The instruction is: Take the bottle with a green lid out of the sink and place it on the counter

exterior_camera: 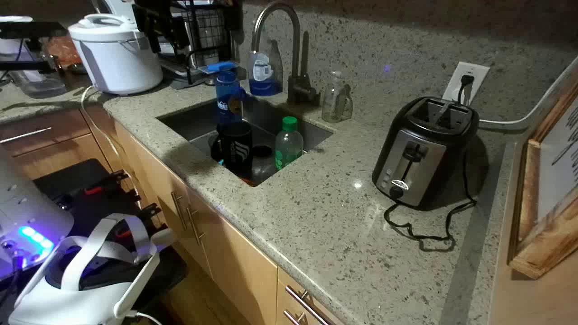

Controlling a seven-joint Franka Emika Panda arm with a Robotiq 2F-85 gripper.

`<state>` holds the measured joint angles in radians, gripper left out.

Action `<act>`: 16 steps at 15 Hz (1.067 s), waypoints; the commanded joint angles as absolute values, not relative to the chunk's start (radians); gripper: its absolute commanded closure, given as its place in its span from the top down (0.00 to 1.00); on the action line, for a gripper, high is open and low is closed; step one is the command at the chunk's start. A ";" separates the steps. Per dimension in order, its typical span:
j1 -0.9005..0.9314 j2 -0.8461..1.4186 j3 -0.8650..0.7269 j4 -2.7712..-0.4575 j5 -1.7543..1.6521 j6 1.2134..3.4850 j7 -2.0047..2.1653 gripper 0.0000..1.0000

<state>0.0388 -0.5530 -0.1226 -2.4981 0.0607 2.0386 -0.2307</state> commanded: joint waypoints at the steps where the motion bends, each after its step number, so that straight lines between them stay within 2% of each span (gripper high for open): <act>1: 0.028 -0.552 -0.113 -2.496 0.066 2.036 -0.235 1.00; 9: 0.026 -0.550 -0.116 -2.494 0.066 2.040 -0.236 1.00; 16: -0.001 -0.462 -0.181 -2.409 0.101 2.041 -0.244 1.00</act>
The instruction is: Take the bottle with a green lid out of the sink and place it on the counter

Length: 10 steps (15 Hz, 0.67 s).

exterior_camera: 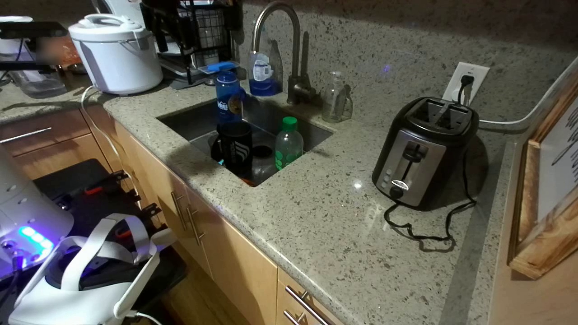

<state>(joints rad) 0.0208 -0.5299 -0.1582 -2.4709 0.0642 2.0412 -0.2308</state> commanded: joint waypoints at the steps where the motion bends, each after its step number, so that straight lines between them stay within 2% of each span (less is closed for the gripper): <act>1: -0.004 -0.442 -0.192 -2.393 0.108 2.038 -0.245 1.00; 10: -0.103 -0.171 -0.220 -2.218 0.071 2.094 -0.167 1.00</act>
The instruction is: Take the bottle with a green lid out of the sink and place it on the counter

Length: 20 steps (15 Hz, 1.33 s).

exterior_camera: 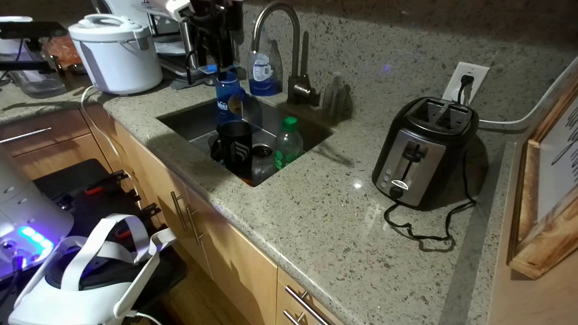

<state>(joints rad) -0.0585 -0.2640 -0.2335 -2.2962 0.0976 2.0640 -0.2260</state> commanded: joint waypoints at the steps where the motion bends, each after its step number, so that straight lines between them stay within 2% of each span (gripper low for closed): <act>1: -0.117 -0.152 -0.219 -2.204 0.059 2.111 -0.145 1.00; 12: -0.136 -0.138 -0.204 -2.199 0.065 2.118 -0.138 1.00; 20: -0.153 -0.045 -0.214 -2.135 0.109 2.100 -0.127 1.00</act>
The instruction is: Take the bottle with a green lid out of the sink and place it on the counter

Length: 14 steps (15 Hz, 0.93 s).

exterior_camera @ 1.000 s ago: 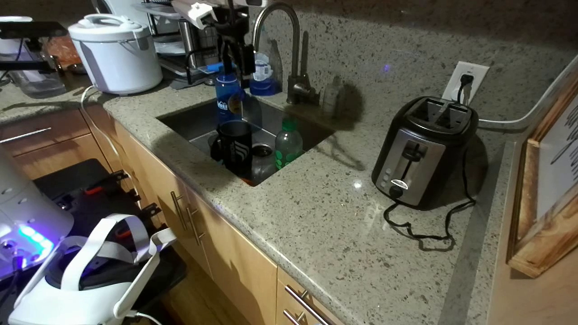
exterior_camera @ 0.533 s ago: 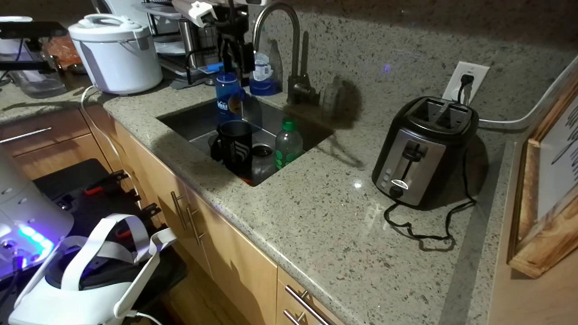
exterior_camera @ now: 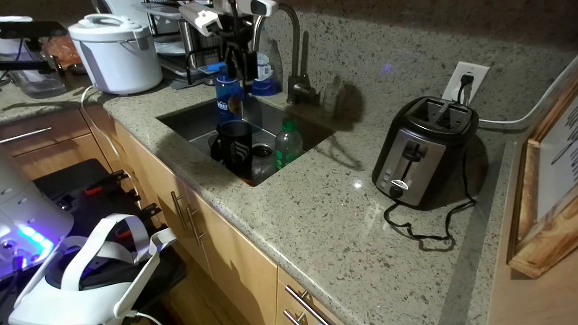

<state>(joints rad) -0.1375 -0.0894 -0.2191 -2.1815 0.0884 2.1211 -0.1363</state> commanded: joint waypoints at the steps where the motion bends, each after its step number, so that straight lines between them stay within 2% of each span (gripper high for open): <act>1: -0.156 -0.033 -0.214 -2.129 0.107 2.100 -0.122 1.00; 14: -0.222 0.113 -0.231 -2.073 0.089 2.218 -0.009 1.00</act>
<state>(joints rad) -0.2161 0.0811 -0.2348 -2.1023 0.0903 2.1730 -0.0494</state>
